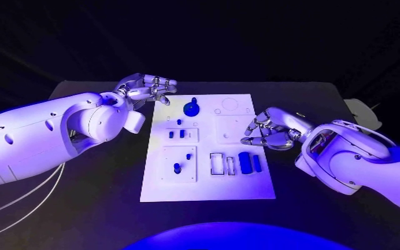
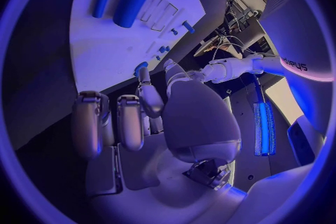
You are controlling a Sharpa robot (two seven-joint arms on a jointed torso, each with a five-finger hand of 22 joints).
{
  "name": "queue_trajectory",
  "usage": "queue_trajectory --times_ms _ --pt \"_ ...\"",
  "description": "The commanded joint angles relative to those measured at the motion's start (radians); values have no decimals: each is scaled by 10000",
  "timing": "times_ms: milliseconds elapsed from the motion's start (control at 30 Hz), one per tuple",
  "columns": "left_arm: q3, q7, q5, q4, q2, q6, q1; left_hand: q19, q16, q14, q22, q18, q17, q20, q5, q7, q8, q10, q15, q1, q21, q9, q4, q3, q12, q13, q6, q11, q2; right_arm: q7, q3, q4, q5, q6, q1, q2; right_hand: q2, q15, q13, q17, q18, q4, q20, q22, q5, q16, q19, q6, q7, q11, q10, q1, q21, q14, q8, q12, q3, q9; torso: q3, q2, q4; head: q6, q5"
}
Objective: Assemble the parts on the task board
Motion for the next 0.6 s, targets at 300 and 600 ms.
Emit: queue_trajectory --times_ms 300,600 --pt "-15 79 -41 45 1 147 2 26 -67 -23 -12 136 -17 71 -7 7 -15 -74 38 -20 -60 8 -8 -66 48 13 -71 6 89 -2204 -127 501 -1466 400 -593 -461 -135 -17 1098 1030 -217 621 -54 2290 763 255 590 -237 -79 -16 -10 -212 343 755 356 754 -1011 642 -63 -104 -106 -79 -340" --pt "-26 68 -41 67 -30 160 2 27 -68 -22 -14 136 -17 71 -8 8 -15 -76 39 -26 -62 8 -5 -71 51 13 -71 7 90 -2739 -141 308 -2270 276 -1053 -9 -128 -19 1234 1050 -223 889 -50 2296 1064 267 596 -270 -95 -24 -1 -227 372 752 484 832 -1258 838 -62 -85 -76 -87 -350"
